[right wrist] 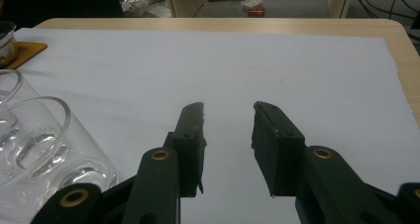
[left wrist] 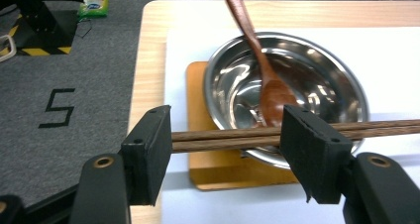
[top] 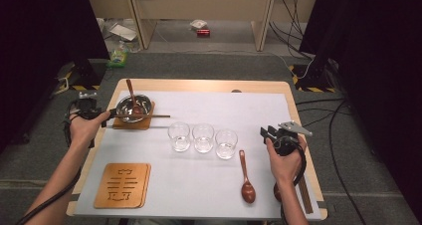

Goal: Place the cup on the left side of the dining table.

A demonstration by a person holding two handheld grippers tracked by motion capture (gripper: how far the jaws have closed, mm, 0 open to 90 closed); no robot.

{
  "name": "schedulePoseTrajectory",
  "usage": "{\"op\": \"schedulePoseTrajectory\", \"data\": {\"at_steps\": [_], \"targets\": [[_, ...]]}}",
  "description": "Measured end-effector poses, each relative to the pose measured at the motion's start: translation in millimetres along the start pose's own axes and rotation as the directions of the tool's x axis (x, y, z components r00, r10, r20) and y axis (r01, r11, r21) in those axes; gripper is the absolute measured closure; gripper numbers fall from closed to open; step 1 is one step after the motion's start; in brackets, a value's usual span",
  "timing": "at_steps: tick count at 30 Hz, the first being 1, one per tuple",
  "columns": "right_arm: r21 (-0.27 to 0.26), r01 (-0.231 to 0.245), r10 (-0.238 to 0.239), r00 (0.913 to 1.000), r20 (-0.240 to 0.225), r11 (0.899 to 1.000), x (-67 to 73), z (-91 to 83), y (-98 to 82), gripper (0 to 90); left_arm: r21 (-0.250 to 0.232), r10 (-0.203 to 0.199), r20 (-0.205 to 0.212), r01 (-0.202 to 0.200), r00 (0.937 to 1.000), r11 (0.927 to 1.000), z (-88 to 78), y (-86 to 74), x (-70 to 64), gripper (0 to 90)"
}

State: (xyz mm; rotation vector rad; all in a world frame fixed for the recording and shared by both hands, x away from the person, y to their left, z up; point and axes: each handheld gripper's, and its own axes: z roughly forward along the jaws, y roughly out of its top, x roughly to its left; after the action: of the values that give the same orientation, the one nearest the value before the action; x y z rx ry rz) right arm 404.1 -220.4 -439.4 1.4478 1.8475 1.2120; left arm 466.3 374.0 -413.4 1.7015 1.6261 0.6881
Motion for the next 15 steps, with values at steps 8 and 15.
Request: {"op": "schedulePoseTrajectory", "data": {"at_steps": [8, 15], "targets": [[0.004, -0.003, 0.003, 1.0000, -0.004, 1.000, -1.3, 2.9, 0.5, 65.1, -0.002, 0.014, 0.048, -0.014, 0.9987, 0.9999, -3.4, -1.2, -19.5, 35.9], [0.006, -0.015, 0.015, 0.9999, -0.002, 1.000, -3.3, 0.3, 0.8, 64.9, -0.014, 0.039, 0.105, -0.038, 0.9937, 0.9992, -4.3, -2.4, -43.1, 35.2]]}}
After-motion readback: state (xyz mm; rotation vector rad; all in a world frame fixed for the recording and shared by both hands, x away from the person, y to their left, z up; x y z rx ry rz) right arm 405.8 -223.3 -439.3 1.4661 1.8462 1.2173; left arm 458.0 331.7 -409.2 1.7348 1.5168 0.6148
